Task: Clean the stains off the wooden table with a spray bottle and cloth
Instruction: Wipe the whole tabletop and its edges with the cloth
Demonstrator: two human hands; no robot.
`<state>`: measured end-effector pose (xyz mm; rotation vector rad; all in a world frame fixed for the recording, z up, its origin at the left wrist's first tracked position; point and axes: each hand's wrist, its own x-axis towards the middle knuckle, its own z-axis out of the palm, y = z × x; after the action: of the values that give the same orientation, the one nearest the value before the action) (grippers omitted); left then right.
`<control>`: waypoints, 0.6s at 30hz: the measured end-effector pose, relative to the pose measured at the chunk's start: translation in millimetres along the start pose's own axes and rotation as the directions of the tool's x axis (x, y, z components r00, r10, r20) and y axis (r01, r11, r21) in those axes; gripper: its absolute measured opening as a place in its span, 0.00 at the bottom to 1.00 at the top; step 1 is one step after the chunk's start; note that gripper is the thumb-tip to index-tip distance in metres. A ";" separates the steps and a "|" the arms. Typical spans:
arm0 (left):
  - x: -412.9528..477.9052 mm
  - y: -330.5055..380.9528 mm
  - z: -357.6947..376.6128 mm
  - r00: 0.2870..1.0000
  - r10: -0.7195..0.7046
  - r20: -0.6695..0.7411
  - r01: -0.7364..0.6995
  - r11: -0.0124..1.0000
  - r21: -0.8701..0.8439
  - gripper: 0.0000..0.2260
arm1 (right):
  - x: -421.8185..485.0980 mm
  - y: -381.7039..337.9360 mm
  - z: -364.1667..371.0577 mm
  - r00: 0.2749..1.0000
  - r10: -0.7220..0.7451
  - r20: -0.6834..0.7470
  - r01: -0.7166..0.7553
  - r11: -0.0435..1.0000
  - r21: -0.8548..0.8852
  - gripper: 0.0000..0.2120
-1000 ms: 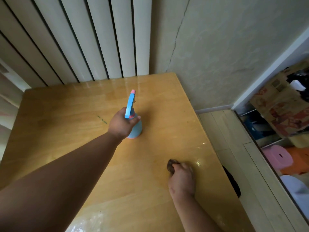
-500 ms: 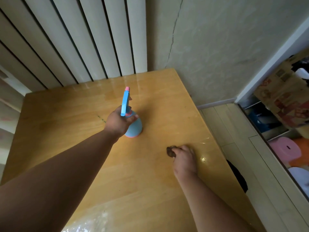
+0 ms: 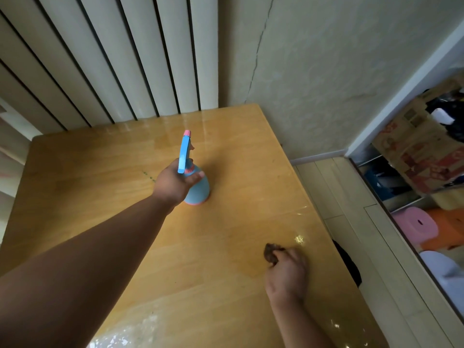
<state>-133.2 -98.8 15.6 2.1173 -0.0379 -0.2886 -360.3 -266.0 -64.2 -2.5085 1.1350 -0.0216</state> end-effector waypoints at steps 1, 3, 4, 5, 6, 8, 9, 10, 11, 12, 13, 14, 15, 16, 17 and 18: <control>-0.1 0.3 0.8 1.000 0.001 0.002 -0.001 1.000 0.003 0.21 | -7.2 -7.9 5.3 0.999 -0.038 0.030 0.038 0.999 -0.007 0.14; -0.2 0.7 2.9 1.000 0.001 0.008 -0.001 1.000 0.003 0.21 | -17.2 -26.0 13.8 0.987 -0.141 0.082 0.142 0.990 -0.015 0.16; 0.0 -0.1 3.5 1.000 0.000 0.016 0.000 1.000 0.006 0.21 | -19.7 -34.8 17.4 0.979 -0.181 0.092 0.184 0.983 -0.023 0.15; -0.1 -1.4 3.6 1.000 -0.003 0.027 0.003 1.000 0.010 0.22 | -20.3 -42.5 20.3 0.973 -0.199 0.113 0.203 0.979 -0.017 0.14; 0.0 -3.8 3.4 0.999 -0.010 0.036 0.010 1.000 0.017 0.24 | -18.6 -48.4 22.9 0.971 -0.206 0.119 0.208 0.978 -0.007 0.13; -2.2 -11.6 2.6 0.999 -0.046 0.025 0.044 0.996 0.072 0.30 | -13.3 -54.6 25.1 0.966 -0.213 0.144 0.215 0.977 0.001 0.12; -4.5 -17.2 2.3 0.997 -0.080 -0.001 0.079 0.988 0.132 0.33 | -10.4 -56.0 24.6 0.962 -0.224 0.157 0.227 0.974 0.002 0.13; -7.5 -23.9 2.6 0.992 -0.123 -0.031 0.127 0.972 0.197 0.36 | -7.0 -56.5 24.5 0.955 -0.240 0.173 0.244 0.970 -0.002 0.13; -11.3 -31.0 3.6 0.984 -0.167 -0.054 0.176 0.953 0.246 0.37 | -3.9 -57.4 23.2 0.946 -0.252 0.202 0.260 0.966 -0.010 0.15; -15.6 -38.1 5.6 0.976 -0.206 -0.069 0.217 0.939 0.266 0.38 | -0.8 -58.5 21.0 0.936 -0.254 0.245 0.266 0.964 -0.019 0.16; -19.5 -43.8 7.7 0.969 -0.235 -0.079 0.247 0.936 0.249 0.39 | 1.5 -58.5 19.6 0.926 -0.252 0.279 0.269 0.963 -0.024 0.17; -21.7 -47.7 9.9 0.965 -0.248 -0.087 0.261 0.944 0.202 0.40 | 3.8 -57.6 18.8 0.923 -0.255 0.289 0.273 0.962 -0.024 0.18; -21.6 -49.6 11.5 0.965 -0.246 -0.088 0.257 0.956 0.143 0.42 | 5.7 -55.5 18.2 0.924 -0.261 0.281 0.279 0.960 -0.027 0.18; -19.2 -48.9 12.4 0.969 -0.232 -0.080 0.239 0.967 0.091 0.44 | 8.4 -52.2 17.6 0.927 -0.269 0.263 0.287 0.957 -0.035 0.19; -15.1 -46.6 12.6 0.975 -0.211 -0.068 0.215 0.975 0.063 0.45 | 11.5 -47.4 16.6 0.933 -0.271 0.236 0.288 0.957 -0.038 0.19; -9.1 -43.2 12.7 0.981 -0.187 -0.053 0.190 0.980 0.060 0.46 | 15.3 -41.9 15.0 0.941 -0.264 0.211 0.277 0.960 -0.033 0.19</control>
<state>-148.6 -84.9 -25.4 2.1953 0.1845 -0.3531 -317.3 -247.0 -65.5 -2.6313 0.7150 0.1965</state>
